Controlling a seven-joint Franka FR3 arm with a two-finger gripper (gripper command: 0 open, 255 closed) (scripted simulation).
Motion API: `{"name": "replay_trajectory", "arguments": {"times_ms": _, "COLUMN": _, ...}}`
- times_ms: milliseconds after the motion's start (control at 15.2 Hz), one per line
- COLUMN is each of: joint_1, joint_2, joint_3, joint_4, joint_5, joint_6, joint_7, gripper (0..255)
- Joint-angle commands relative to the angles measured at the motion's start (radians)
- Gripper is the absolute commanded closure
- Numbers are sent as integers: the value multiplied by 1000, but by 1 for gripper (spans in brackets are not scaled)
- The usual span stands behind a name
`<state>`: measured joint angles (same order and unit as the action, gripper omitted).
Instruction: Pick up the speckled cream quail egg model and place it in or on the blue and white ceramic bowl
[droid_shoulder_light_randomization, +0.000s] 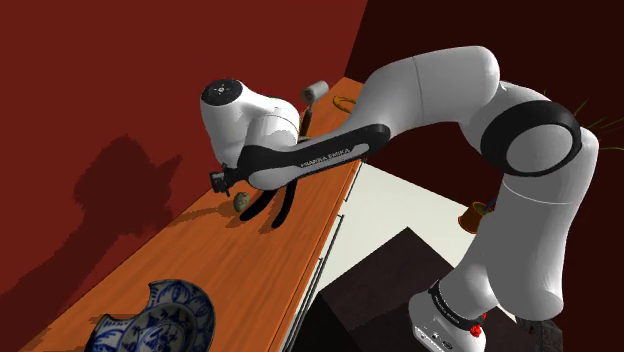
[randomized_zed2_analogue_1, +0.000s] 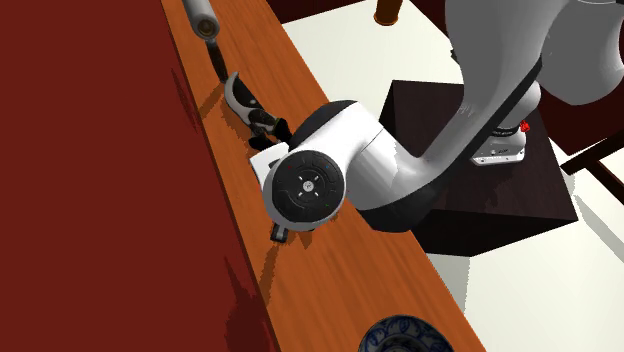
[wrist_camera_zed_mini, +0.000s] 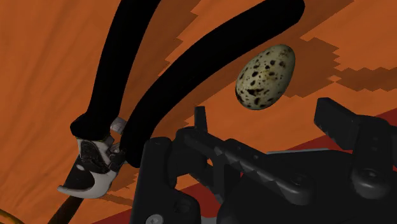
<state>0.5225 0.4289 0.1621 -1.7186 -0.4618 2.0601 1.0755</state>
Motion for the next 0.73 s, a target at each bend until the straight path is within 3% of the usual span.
{"name": "replay_trajectory", "arguments": {"times_ms": 0, "joint_1": 21, "joint_2": -21, "joint_3": -16, "joint_4": -64, "joint_5": -76, "joint_6": 87, "joint_7": 61, "gripper": 0}}
{"name": "replay_trajectory", "arguments": {"times_ms": 660, "joint_1": 11, "joint_2": 18, "joint_3": -29, "joint_4": -77, "joint_5": -97, "joint_6": 141, "joint_7": 73, "gripper": 0}}
